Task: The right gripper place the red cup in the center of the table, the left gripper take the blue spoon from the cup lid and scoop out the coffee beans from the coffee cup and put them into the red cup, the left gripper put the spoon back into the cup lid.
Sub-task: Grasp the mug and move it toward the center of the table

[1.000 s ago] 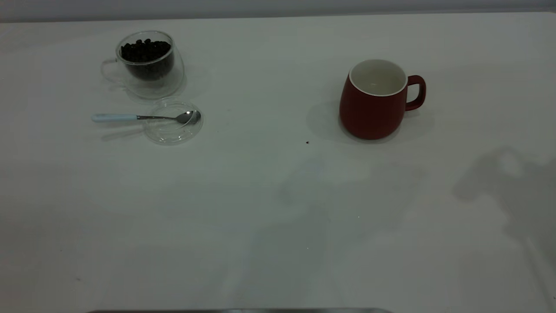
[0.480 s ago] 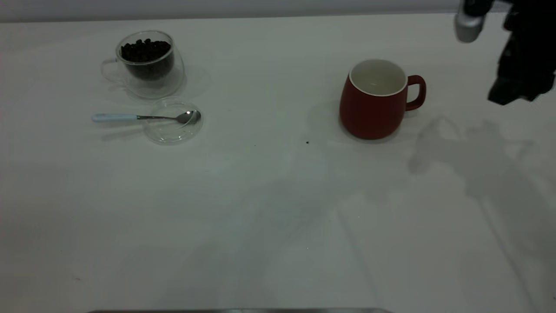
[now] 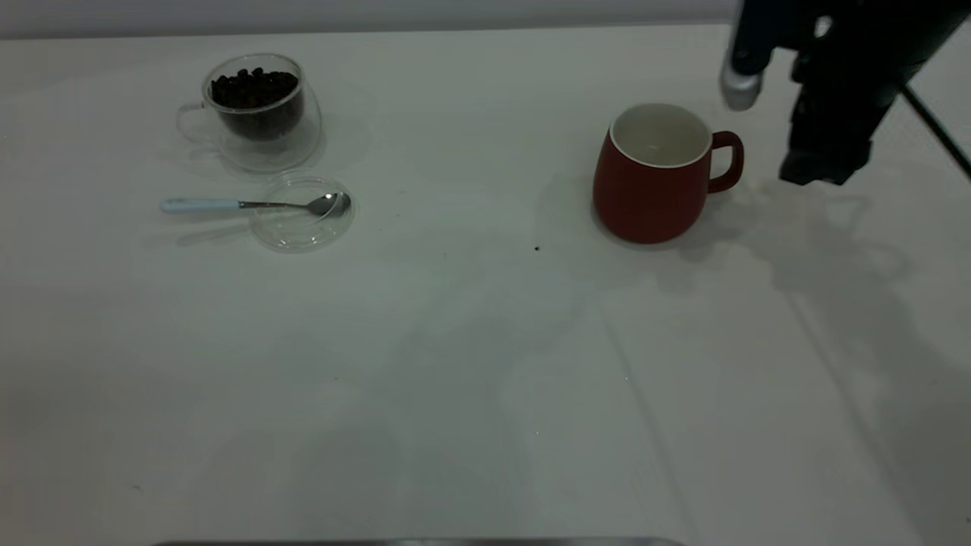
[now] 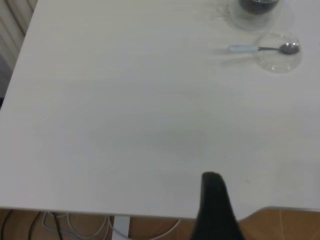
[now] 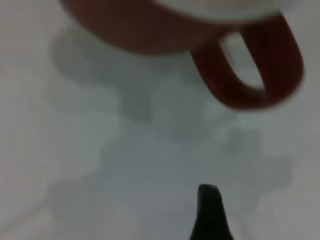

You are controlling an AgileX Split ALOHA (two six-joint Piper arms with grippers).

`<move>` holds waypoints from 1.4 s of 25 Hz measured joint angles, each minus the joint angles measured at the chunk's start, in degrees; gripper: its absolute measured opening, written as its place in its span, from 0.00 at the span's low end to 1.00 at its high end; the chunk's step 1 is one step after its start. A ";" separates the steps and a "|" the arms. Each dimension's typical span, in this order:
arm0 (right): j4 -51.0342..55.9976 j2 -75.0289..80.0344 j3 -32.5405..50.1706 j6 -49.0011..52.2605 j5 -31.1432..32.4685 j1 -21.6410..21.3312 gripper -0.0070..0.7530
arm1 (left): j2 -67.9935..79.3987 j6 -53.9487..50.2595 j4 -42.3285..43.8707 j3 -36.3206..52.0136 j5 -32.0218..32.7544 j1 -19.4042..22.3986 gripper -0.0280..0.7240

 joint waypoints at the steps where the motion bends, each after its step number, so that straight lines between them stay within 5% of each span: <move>1: 0.01 0.71 -0.72 -0.55 -0.06 0.58 0.76 | 0.00 0.00 0.00 0.00 0.00 0.00 0.82; 18: 2.31 1.70 -2.83 -3.40 -0.82 13.34 0.76 | 0.00 -0.05 0.00 0.00 0.00 0.00 0.82; 28: 7.54 1.70 -3.05 4.39 -1.13 21.52 0.76 | 0.00 -0.17 0.00 0.00 0.00 0.00 0.82; 35: 12.40 1.82 -8.72 14.25 -0.83 22.18 0.76 | 0.00 -0.17 0.00 0.00 0.00 0.00 0.82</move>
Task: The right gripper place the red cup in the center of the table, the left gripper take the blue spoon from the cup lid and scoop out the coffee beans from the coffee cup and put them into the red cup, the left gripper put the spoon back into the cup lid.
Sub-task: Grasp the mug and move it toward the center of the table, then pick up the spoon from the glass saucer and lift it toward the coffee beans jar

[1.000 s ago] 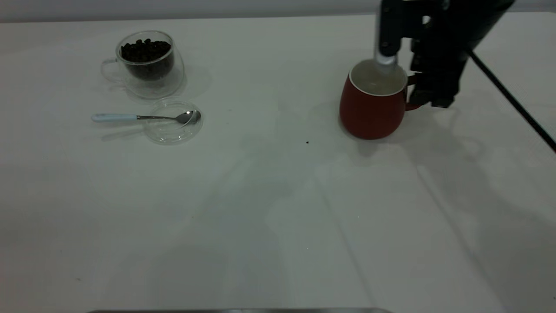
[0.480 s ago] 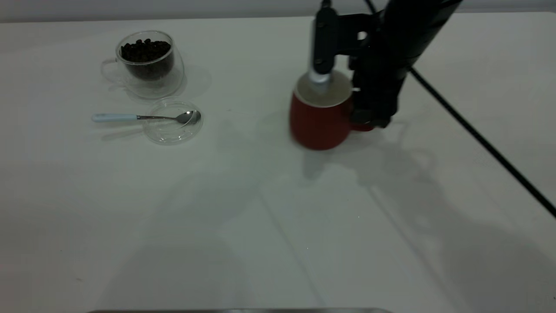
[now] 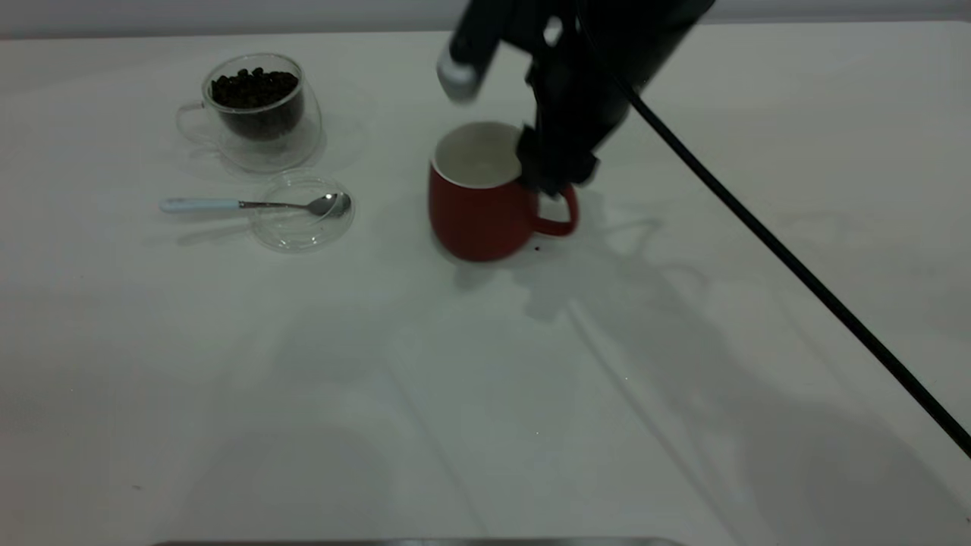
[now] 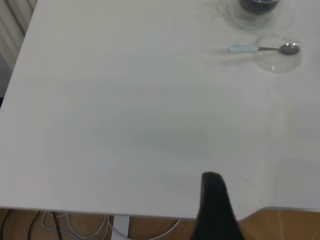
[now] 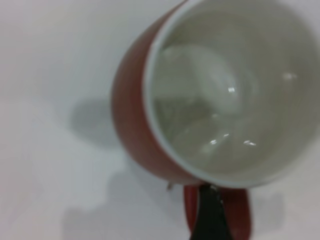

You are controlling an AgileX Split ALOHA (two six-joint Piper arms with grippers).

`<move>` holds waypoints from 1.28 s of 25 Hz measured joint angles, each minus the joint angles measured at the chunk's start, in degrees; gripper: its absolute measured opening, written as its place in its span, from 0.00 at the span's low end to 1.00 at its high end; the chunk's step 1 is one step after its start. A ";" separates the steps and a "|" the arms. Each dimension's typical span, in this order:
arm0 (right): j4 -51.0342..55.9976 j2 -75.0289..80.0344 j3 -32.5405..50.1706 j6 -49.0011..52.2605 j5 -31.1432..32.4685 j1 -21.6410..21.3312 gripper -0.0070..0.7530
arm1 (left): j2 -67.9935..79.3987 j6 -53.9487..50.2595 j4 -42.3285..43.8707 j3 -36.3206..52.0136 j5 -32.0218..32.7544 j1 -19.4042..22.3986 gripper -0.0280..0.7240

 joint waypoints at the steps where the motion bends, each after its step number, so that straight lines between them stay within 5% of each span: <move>1: 0.28 0.00 -0.89 1.02 -0.05 0.00 0.76 | 0.00 0.00 0.00 0.00 0.00 0.00 0.82; 10: 0.58 -5.75 -2.02 3.93 8.67 0.00 0.76 | 0.00 0.00 0.00 0.00 0.00 0.00 0.82; 17: -0.44 -24.97 -2.02 7.50 16.86 0.00 0.76 | 0.00 0.00 0.00 0.00 0.00 0.00 0.82; 27: -1.60 -53.79 -2.02 14.43 48.98 0.00 0.76 | 0.00 0.15 0.00 0.00 0.00 0.00 0.82; 32: 0.30 -65.25 1.66 17.79 59.27 0.00 0.76 | 0.00 0.15 0.00 0.00 0.00 0.00 0.82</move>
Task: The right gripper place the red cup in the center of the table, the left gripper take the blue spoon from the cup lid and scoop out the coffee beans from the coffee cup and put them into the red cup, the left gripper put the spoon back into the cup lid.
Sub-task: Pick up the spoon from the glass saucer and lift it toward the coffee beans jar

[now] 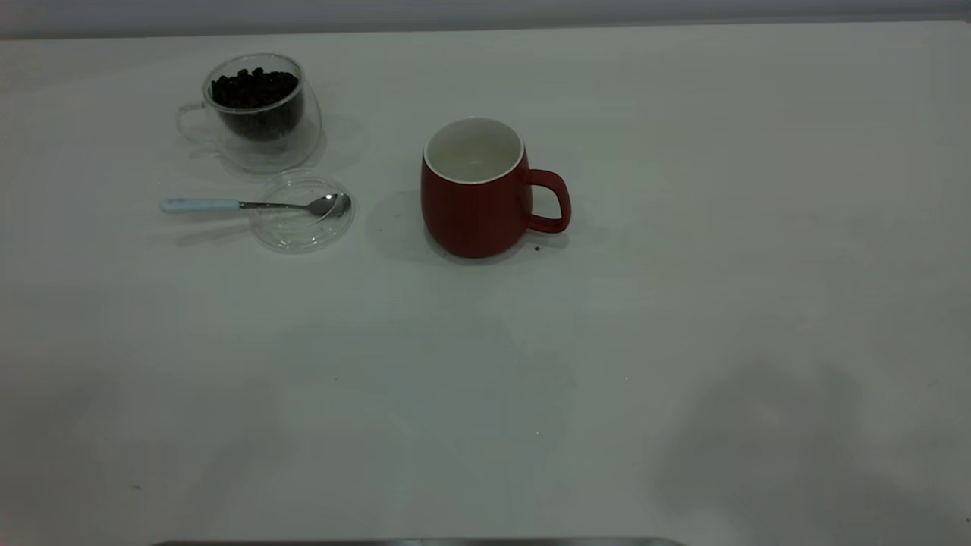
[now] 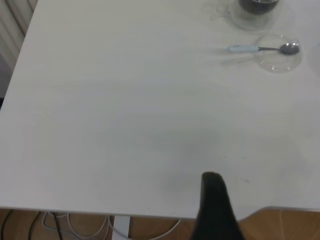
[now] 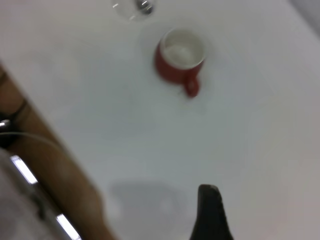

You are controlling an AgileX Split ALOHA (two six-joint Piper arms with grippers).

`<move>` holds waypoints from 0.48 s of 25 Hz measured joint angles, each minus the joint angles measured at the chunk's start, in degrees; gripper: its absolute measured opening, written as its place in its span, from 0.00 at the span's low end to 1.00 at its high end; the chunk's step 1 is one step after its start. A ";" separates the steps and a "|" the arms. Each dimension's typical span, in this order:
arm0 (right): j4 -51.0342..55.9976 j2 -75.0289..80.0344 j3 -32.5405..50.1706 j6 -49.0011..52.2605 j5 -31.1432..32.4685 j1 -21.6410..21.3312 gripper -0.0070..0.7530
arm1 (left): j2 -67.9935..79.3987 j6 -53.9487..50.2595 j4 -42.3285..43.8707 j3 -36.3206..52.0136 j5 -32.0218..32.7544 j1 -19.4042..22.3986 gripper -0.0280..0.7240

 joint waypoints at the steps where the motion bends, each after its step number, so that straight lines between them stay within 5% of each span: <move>1: 0.87 -2.76 2.18 0.14 1.10 0.00 0.76 | 0.00 0.00 0.00 0.00 0.00 0.00 0.82; 12: 5.44 -36.83 37.72 3.50 -2.89 0.00 0.76 | 0.00 0.00 0.00 0.00 0.00 0.00 0.82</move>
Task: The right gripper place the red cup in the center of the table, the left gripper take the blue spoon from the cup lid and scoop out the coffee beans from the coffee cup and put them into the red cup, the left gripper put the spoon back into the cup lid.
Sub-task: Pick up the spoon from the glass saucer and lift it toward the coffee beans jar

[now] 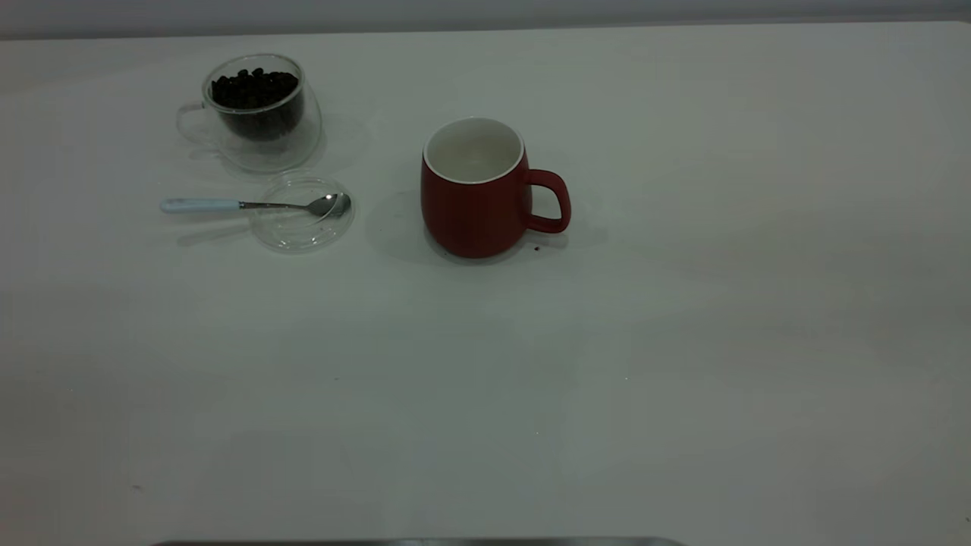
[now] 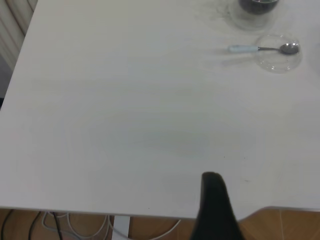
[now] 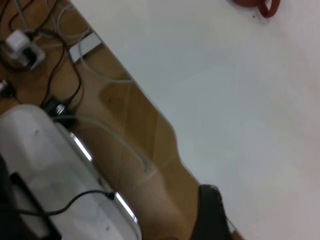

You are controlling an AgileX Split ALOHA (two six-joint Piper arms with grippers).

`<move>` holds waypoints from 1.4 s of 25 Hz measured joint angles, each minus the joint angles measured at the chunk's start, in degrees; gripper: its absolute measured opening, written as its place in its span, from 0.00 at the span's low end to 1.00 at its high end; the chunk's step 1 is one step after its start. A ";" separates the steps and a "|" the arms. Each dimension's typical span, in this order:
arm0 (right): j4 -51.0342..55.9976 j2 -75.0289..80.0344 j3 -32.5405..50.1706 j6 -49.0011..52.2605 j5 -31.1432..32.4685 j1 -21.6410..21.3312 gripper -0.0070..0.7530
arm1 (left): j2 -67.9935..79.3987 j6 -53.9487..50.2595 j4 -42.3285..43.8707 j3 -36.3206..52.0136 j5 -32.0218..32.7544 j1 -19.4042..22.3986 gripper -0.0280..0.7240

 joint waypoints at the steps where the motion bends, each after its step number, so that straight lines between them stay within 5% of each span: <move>1: -0.01 -3.35 2.45 0.05 -1.49 0.00 0.76 | 0.00 0.00 0.00 0.00 0.00 0.00 0.82; 4: -0.51 -12.26 9.01 0.12 -3.85 0.00 0.76 | 0.00 0.00 0.00 0.00 0.00 0.00 0.82; 11: -1.64 -25.44 10.08 0.44 -2.22 0.00 0.76 | 0.00 -0.19 0.00 0.00 0.00 0.00 0.82; 24: -2.91 -28.50 11.31 2.88 -1.03 -0.20 0.76 | 0.00 -0.14 0.00 0.00 0.00 0.00 0.82; 27: -2.86 -28.50 11.31 2.88 -1.03 -4.31 0.76 | 0.00 -0.14 0.00 0.00 0.00 0.00 0.82; 35: -2.80 -28.50 11.31 2.88 -1.03 -23.44 0.76 | 0.00 -0.14 0.00 0.00 0.00 0.00 0.82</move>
